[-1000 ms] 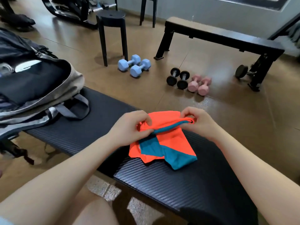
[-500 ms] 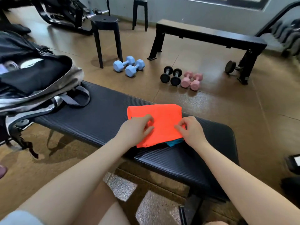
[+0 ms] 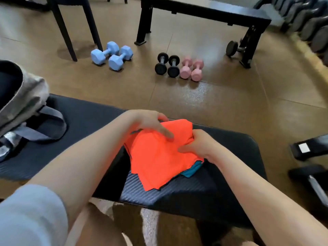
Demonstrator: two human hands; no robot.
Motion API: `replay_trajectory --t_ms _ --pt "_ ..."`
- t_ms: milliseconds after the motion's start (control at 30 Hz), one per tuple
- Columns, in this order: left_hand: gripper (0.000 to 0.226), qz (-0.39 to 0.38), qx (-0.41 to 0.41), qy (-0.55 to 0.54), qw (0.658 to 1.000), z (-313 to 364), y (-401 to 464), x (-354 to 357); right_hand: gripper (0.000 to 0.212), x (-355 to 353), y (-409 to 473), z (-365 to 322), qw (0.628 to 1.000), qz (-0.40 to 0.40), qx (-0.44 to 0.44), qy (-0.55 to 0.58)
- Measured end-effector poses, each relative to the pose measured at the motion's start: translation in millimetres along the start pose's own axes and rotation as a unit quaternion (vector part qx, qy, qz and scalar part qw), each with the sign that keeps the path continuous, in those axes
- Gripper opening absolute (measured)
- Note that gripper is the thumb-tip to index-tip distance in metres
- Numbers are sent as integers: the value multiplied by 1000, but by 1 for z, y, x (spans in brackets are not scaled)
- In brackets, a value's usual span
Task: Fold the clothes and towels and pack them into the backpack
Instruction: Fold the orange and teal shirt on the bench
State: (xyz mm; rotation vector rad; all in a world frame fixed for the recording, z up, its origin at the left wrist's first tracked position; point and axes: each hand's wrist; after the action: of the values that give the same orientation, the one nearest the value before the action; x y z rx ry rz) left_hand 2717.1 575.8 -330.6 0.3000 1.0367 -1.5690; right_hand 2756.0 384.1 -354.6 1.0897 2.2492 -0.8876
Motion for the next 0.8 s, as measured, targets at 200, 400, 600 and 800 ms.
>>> replay_trajectory --t_ms 200,400,600,800 --pt "61 3 55 -280 958 -13 -53 -15 30 -30 -19 -55 999 -15 -36 15" --pt "54 161 -26 -410 897 -19 -155 -79 56 -57 -28 -185 978 -165 -126 -31" --pt "52 238 -112 -479 838 -21 -232 -155 46 -62 -37 -280 957 -238 -38 161" --pt "57 284 -172 -572 750 -35 -282 -184 91 -36 -41 -316 842 -407 51 350"
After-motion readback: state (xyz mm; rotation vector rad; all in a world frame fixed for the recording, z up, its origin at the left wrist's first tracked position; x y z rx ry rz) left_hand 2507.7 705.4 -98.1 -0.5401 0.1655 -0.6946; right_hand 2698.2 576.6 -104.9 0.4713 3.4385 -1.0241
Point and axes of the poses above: each hand's wrist, its own y-axis towards the middle knuckle, its own x-axis out of the palm, z = x × y, and after that the axes turned 6 degrees about z, right-handed
